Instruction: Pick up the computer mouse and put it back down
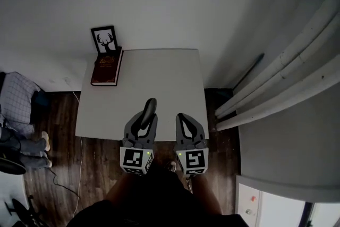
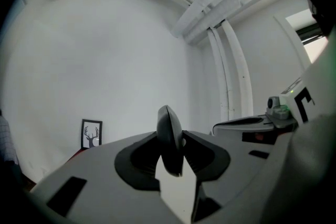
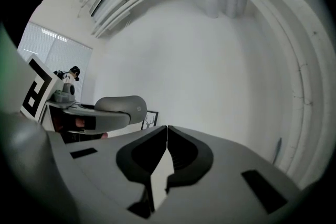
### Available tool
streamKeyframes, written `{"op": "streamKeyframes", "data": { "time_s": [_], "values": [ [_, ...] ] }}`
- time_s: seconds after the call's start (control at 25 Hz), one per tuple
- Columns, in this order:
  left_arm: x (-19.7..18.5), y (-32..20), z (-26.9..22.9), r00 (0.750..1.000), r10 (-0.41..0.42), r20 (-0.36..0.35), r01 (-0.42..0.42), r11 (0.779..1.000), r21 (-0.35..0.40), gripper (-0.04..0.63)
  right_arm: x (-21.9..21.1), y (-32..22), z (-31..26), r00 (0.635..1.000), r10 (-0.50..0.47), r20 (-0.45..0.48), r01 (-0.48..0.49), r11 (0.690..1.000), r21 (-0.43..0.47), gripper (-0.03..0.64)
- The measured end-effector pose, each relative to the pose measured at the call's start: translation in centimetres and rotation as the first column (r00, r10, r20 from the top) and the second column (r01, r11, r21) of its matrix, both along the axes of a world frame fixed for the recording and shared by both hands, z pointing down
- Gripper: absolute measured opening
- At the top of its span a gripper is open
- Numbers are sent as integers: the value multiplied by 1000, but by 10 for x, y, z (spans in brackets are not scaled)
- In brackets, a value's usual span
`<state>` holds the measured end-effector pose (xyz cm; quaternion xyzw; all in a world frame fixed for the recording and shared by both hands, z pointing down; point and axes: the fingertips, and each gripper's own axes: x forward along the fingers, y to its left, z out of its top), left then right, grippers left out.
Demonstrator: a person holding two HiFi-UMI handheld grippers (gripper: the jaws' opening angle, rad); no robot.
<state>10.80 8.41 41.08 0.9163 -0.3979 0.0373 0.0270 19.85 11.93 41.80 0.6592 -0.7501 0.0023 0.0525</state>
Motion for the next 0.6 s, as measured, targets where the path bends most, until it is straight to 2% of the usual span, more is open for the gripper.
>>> {"op": "streamKeyframes", "data": {
  "time_s": [0.32,0.6],
  "values": [
    [17,5,-4,997,75,37,-76,997,27,124,2,7,-3,999,41,1,-41,999,-9,21],
    [10,1,-9,991,127,41,-129,991,35,124,-12,4,-5,999,48,-3,-48,999,-6,21]
  ]
}}
